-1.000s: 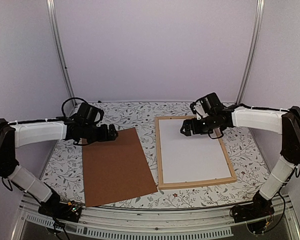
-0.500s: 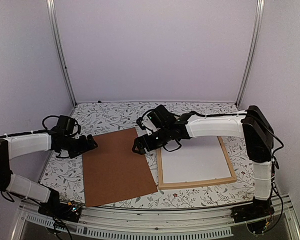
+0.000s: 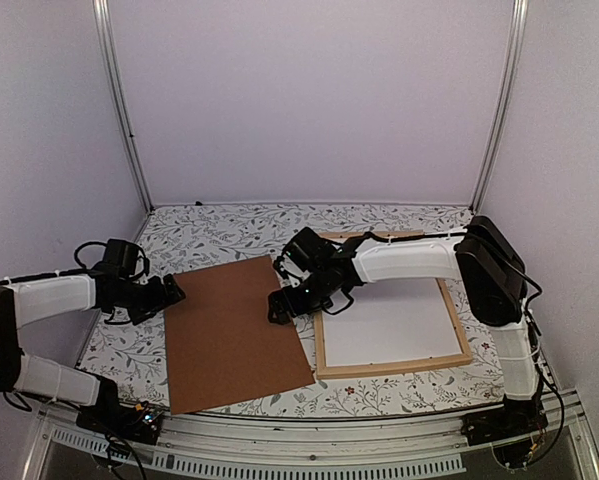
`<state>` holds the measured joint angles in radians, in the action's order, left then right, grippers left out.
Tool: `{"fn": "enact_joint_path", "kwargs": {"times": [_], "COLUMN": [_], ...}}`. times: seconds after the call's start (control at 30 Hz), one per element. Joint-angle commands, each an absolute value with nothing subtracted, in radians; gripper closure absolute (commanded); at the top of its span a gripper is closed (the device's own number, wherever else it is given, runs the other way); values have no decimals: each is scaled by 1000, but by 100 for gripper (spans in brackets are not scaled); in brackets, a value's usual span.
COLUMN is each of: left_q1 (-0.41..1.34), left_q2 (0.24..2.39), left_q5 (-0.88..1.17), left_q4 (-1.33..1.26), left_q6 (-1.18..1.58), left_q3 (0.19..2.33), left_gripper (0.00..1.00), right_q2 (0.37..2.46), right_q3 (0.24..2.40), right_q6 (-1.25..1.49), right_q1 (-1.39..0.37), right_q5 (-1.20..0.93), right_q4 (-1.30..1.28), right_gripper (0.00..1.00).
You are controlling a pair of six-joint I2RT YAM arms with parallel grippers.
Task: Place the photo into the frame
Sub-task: Pick up the backboard from the center of the board.
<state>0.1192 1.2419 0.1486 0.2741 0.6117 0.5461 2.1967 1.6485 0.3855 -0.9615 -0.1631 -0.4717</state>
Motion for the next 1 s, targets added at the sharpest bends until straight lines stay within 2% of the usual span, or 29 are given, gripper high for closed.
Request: {"fn": "enact_joint_path", "kwargs": {"times": [0.0,0.43,0.97], "left_q1": [106,106,109], "left_q2": [1221,1248,1253], "left_q5": [122,113,244], "left_q4": [263,250,163], "left_q6": [640,640,695], "left_q3": [507,469,374], "left_gripper": [1,2,17], "right_q2": [2236,2250,2338], "right_q3": [1687,1729,1788], "right_q6": [399,398,443], "right_q1": [-948,-913,-934], "right_q5": [-128,31,-194], "right_q4": [-522,-627,-526], "right_gripper": [5,5,6]}}
